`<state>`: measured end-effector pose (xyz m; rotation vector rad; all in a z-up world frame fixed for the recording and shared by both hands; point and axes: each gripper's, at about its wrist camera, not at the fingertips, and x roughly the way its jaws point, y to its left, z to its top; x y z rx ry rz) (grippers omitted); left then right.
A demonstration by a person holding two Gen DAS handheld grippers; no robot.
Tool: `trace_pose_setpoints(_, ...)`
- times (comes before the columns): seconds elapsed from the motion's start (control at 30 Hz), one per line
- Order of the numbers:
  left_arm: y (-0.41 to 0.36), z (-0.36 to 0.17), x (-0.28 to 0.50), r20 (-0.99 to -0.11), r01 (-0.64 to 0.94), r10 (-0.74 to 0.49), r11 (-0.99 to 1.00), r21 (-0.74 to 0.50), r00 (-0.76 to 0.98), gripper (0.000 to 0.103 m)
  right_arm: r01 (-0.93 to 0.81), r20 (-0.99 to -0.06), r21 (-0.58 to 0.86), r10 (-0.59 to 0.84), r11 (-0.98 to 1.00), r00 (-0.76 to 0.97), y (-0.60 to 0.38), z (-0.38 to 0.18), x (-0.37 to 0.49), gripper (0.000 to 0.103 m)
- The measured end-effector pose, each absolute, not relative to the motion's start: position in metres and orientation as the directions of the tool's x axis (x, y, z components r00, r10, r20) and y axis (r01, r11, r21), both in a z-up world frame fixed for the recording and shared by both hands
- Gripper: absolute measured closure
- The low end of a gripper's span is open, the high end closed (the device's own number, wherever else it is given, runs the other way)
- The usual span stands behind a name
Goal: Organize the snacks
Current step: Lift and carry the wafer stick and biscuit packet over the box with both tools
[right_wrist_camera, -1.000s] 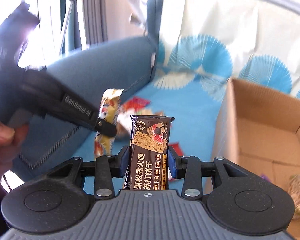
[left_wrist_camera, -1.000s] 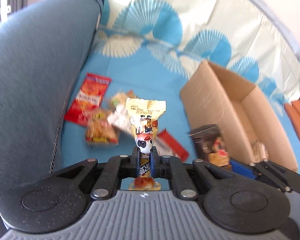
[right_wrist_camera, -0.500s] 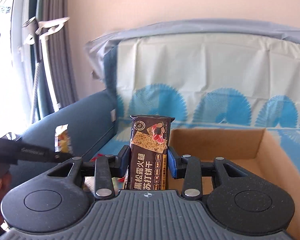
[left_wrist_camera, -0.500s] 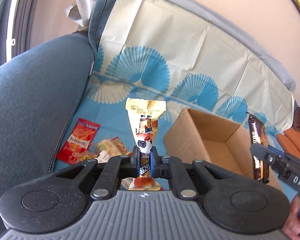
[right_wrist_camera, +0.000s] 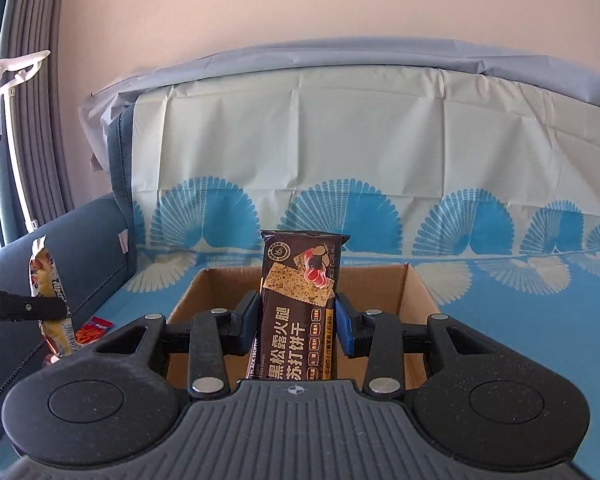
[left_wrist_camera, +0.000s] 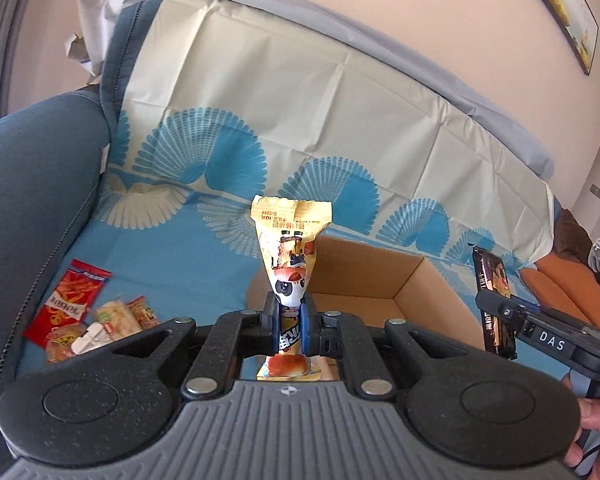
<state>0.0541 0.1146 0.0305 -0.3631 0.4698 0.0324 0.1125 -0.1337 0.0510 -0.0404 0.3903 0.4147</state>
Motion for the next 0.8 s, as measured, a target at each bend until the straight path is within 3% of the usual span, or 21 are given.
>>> trace_pose_setpoints(0.8,0.054,0.020,0.069,-0.412,0.062,-0.160,0.968,-0.242,0.897,0.093,-0.341,-0.437,-0.001,0.306,0.940,0.846,-0.146,0.036,0.119,0.062)
